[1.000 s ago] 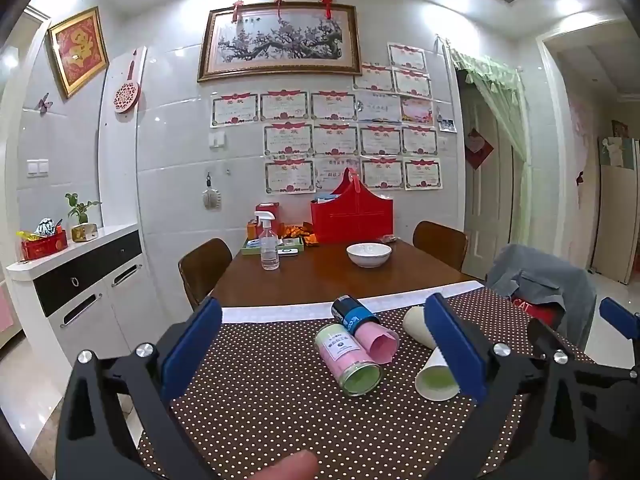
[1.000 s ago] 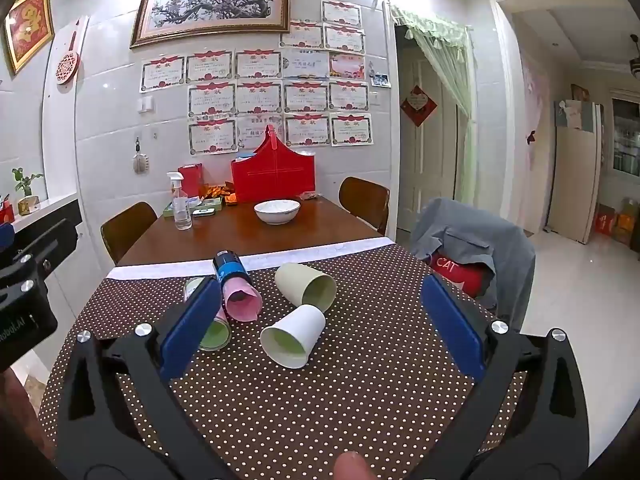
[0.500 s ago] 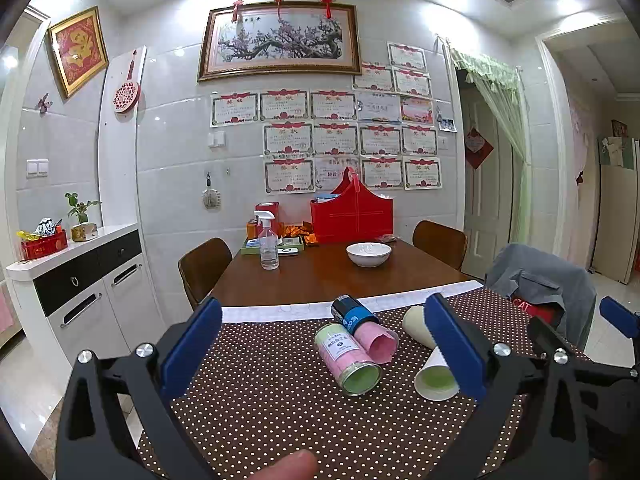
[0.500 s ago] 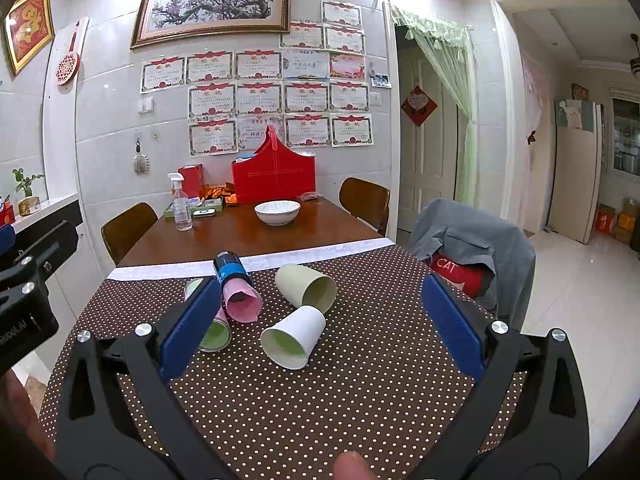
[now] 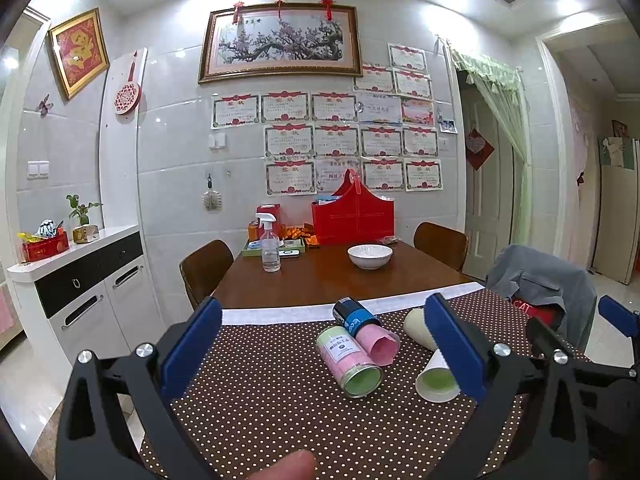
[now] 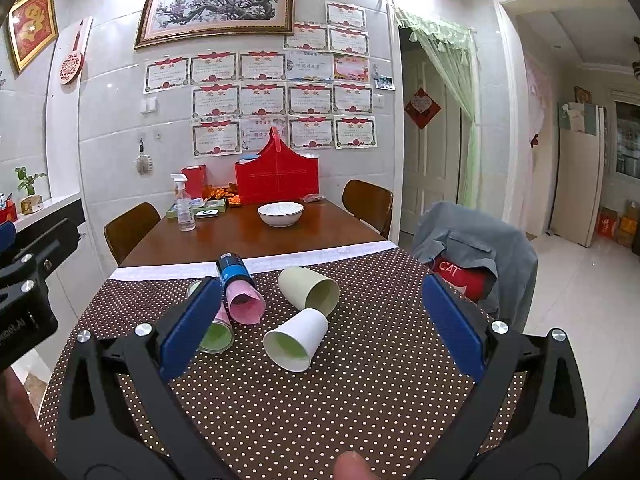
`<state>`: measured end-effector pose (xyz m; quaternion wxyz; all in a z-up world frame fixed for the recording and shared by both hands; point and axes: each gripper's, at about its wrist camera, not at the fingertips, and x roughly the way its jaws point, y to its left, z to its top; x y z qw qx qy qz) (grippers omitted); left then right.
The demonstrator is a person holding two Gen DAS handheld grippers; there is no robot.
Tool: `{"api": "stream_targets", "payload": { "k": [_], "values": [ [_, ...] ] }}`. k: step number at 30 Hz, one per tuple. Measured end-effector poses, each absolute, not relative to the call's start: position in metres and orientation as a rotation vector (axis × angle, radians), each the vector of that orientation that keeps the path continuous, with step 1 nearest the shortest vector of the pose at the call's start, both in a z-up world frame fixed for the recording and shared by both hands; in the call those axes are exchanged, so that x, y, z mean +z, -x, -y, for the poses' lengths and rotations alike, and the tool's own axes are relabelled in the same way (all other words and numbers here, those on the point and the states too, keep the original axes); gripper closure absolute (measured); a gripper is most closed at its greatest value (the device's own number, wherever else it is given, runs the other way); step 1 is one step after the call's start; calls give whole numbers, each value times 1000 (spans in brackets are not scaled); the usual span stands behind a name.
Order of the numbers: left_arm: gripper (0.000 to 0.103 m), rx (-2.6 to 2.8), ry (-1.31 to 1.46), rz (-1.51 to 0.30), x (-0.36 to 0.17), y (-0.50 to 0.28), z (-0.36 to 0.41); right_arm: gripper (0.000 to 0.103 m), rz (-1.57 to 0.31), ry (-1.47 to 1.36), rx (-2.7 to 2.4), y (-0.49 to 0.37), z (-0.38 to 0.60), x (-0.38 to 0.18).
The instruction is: Flip cup upside down
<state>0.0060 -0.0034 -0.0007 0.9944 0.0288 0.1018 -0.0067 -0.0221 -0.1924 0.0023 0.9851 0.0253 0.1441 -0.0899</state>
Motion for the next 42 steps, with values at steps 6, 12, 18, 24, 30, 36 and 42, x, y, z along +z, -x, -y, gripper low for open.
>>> {"api": "stream_targets", "payload": {
  "k": [6,12,18,24,30,36,42],
  "values": [
    [4,-14,-59,-203,1,-5,3,5,-288,-54,-180,22,194,3],
    [4,-15,-59,-203,2,-5,3,5,-286,-52,-179,22,194,3],
    [4,-17,-61,-203,4,-4,4,5,-286,-53,-178,22,194,4],
    [4,-21,-66,-205,5,-5,6,5,-287,-52,-180,22,194,3],
    [4,-22,-67,-212,4,-6,7,5,-289,-54,-181,21,194,3],
    [4,-21,-67,-219,1,-8,4,5,-291,-55,-179,21,194,3],
    [4,-22,-74,-244,-1,-13,2,5,-300,-53,-176,15,196,2]
  ]
}}
